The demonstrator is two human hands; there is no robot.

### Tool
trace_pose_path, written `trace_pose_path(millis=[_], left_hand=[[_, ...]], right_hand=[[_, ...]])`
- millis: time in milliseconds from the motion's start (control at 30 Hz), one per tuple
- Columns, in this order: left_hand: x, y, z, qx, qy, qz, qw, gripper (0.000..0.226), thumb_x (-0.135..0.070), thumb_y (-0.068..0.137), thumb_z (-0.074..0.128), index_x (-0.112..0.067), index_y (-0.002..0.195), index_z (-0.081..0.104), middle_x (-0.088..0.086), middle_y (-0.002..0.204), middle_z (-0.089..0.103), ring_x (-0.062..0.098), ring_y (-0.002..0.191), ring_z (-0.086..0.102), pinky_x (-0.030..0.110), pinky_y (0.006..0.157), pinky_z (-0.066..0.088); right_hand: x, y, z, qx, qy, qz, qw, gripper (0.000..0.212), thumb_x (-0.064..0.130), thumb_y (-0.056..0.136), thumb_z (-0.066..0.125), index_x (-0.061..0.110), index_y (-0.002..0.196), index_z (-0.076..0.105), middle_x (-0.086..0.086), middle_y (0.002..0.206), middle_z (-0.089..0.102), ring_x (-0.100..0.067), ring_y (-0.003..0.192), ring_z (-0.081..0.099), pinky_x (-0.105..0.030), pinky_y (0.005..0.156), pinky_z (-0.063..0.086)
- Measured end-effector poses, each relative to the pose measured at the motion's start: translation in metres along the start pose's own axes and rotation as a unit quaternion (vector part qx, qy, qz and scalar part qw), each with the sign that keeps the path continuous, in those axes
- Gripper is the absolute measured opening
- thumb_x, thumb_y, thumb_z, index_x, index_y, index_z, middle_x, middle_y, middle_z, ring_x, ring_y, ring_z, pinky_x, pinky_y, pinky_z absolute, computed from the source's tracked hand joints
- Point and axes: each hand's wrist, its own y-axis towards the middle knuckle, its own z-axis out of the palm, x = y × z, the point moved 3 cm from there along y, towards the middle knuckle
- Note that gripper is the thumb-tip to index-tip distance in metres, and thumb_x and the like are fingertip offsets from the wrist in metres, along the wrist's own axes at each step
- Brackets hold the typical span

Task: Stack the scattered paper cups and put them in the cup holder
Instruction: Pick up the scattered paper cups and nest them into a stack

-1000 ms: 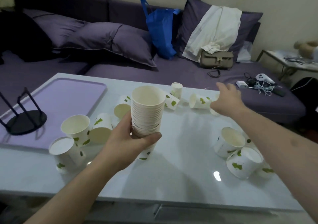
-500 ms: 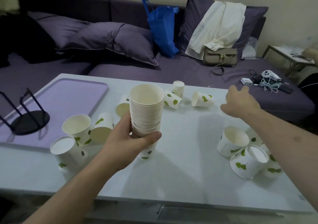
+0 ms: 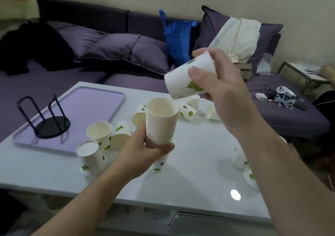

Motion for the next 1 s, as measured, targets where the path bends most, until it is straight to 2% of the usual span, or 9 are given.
trace_pose_path(millis=[67, 200, 433, 500, 567, 633, 733, 800, 1000], left_hand=[[0.0, -0.001, -0.001, 0.0, 0.002, 0.001, 1.0, 0.058, -0.032, 0.082, 0.095, -0.043, 0.128, 0.061, -0.026, 0.111, 0.076, -0.004, 0.099, 0.072, 0.023, 0.084, 0.059], [0.001, -0.001, 0.0, 0.014, -0.01, 0.016, 1.0, 0.059, -0.025, 0.085, 0.093, -0.041, 0.131, 0.061, -0.018, 0.112, 0.078, 0.004, 0.1, 0.075, 0.033, 0.087, 0.065], [0.002, 0.005, 0.004, 0.022, -0.013, 0.034, 0.999, 0.063, -0.034, 0.082, 0.094, -0.036, 0.137, 0.062, -0.01, 0.118, 0.079, 0.013, 0.106, 0.077, 0.045, 0.093, 0.067], [0.003, 0.006, 0.006, 0.018, -0.009, 0.027, 0.999, 0.068, -0.039, 0.079, 0.095, -0.041, 0.137, 0.059, -0.014, 0.119, 0.077, 0.009, 0.108, 0.075, 0.039, 0.094, 0.064], [0.003, 0.005, 0.008, 0.014, -0.004, 0.014, 1.0, 0.065, -0.035, 0.08, 0.096, -0.043, 0.133, 0.059, -0.017, 0.117, 0.076, 0.004, 0.108, 0.073, 0.035, 0.095, 0.062], [0.005, 0.005, 0.01, 0.015, -0.005, 0.002, 1.0, 0.063, -0.034, 0.08, 0.096, -0.044, 0.131, 0.06, -0.019, 0.115, 0.077, 0.002, 0.106, 0.073, 0.037, 0.095, 0.062], [0.004, 0.003, 0.012, 0.016, -0.007, -0.002, 1.0, 0.061, -0.035, 0.081, 0.095, -0.047, 0.129, 0.06, -0.023, 0.113, 0.077, -0.006, 0.101, 0.072, 0.031, 0.092, 0.06], [0.002, 0.002, 0.012, 0.015, -0.01, -0.002, 1.0, 0.06, -0.034, 0.081, 0.095, -0.046, 0.129, 0.061, -0.026, 0.112, 0.077, -0.008, 0.1, 0.071, 0.028, 0.09, 0.058], [0.0, 0.001, 0.014, 0.011, -0.019, -0.007, 1.0, 0.06, -0.029, 0.081, 0.095, -0.045, 0.129, 0.062, -0.027, 0.109, 0.077, -0.01, 0.099, 0.071, 0.021, 0.085, 0.055]], right_hand=[[0.003, -0.002, 0.025, 0.053, -0.137, -0.043, 0.988, 0.052, 0.043, 0.091, 0.069, 0.034, 0.141, 0.06, 0.004, 0.121, 0.062, -0.013, 0.112, 0.063, -0.033, 0.097, 0.053], [-0.013, -0.011, 0.053, 0.191, -0.407, -0.051, 0.892, 0.072, 0.064, 0.093, 0.055, 0.041, 0.159, 0.041, 0.009, 0.146, 0.05, -0.016, 0.134, 0.039, -0.043, 0.117, 0.038], [-0.028, -0.028, 0.051, 0.228, -0.287, -0.013, 0.93, 0.07, 0.068, 0.1, 0.043, 0.048, 0.165, 0.027, 0.026, 0.169, 0.028, -0.002, 0.156, 0.028, -0.038, 0.126, 0.033], [-0.029, -0.027, 0.035, 0.157, -0.207, -0.011, 0.966, 0.057, 0.054, 0.106, 0.046, 0.043, 0.161, 0.039, 0.022, 0.164, 0.038, 0.002, 0.151, 0.034, -0.025, 0.121, 0.033], [-0.045, -0.025, 0.005, 0.041, -0.251, 0.024, 0.967, 0.048, 0.036, 0.104, 0.052, 0.033, 0.152, 0.054, 0.014, 0.153, 0.051, -0.005, 0.141, 0.047, -0.03, 0.115, 0.041], [-0.07, -0.025, -0.028, 0.015, -0.404, 0.128, 0.906, 0.051, 0.029, 0.096, 0.059, 0.028, 0.147, 0.055, 0.002, 0.151, 0.049, -0.02, 0.137, 0.05, -0.039, 0.111, 0.045], [-0.11, -0.043, -0.069, 0.147, -0.585, 0.314, 0.734, 0.086, 0.044, 0.086, 0.07, 0.034, 0.162, 0.03, -0.009, 0.161, 0.032, -0.036, 0.146, 0.037, -0.045, 0.113, 0.038], [-0.127, -0.055, -0.086, 0.221, -0.624, 0.36, 0.657, 0.108, 0.051, 0.079, 0.078, 0.038, 0.167, 0.015, -0.011, 0.164, 0.029, -0.039, 0.147, 0.036, -0.045, 0.116, 0.035], [-0.149, -0.06, -0.095, 0.203, -0.616, 0.338, 0.682, 0.075, 0.013, 0.089, 0.054, 0.035, 0.159, 0.038, -0.008, 0.142, 0.047, -0.035, 0.128, 0.054, -0.04, 0.093, 0.051]])
